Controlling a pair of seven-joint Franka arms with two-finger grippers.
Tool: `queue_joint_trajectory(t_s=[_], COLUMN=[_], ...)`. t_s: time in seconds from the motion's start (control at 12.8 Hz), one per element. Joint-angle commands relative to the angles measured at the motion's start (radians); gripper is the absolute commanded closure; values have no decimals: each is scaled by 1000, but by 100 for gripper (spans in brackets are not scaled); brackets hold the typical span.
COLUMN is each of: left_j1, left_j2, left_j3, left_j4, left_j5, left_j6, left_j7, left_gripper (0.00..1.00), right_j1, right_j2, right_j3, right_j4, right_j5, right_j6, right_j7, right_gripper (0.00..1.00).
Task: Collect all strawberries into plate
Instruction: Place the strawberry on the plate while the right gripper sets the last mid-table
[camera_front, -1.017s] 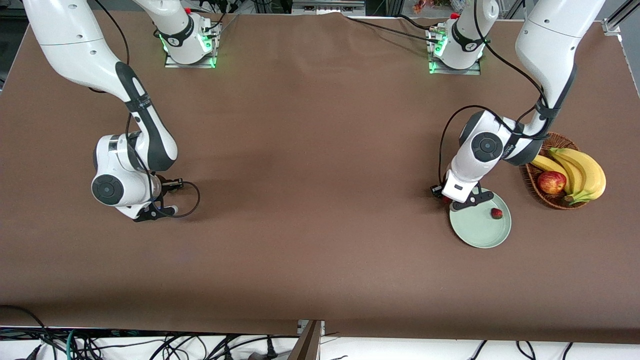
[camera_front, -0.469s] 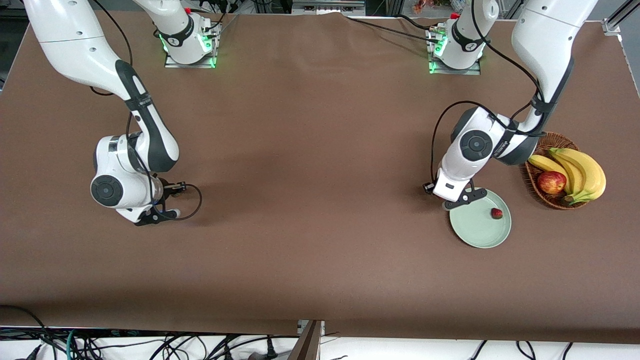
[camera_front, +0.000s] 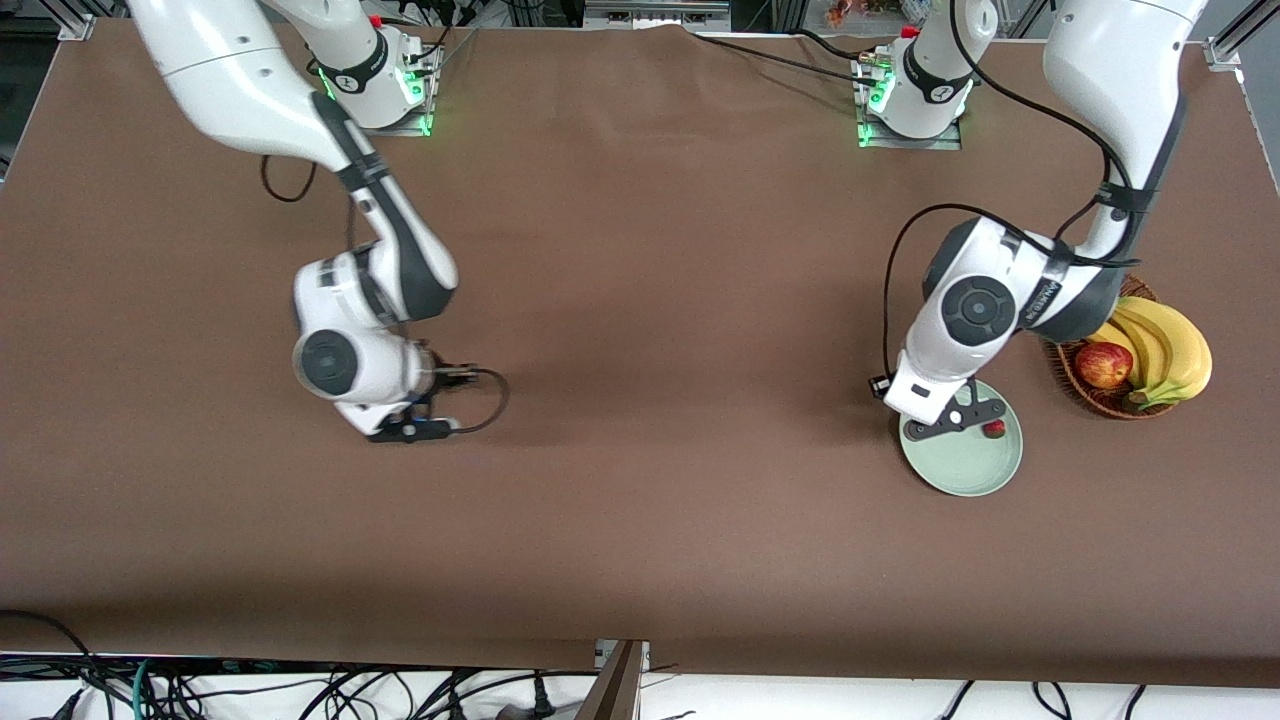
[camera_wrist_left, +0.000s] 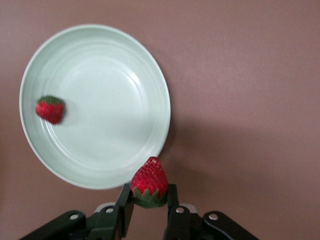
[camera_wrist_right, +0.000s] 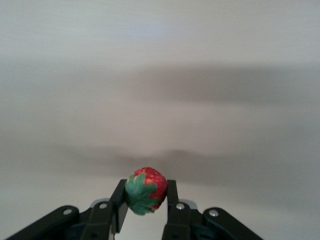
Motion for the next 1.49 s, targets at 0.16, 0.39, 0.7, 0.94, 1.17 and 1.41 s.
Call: queue_joint_trajectory(t_s=[0.16,0.39,0.7,0.94,1.17,1.41], left_j1=[74,74,74,89,82,79], left_j2=[176,229,234,220,172,116], left_j3=[8,45,45,43,20,-62], left_j4=[211,271,271,271,273,279], left_j5=[24,19,14,10,8,-77], left_j6=[-18,-12,-12,-19,-94,-212], left_j7=[389,561,572,575,575,566], left_gripper=[94,94,33,0,0,0], right_j1=[251,355,446,467,449,363], right_j2=[174,242,332,346,314,227], right_j3=[-11,-11,-11,-16,-25,-20], right_j4=[283,327,414,437,439,454], right_j5=[72,102,100,93,90,90], right_j6=[98,355,566,581,517,246], right_j7=[416,558,604,636,612,484], right_gripper=[74,71,71,0,0,0])
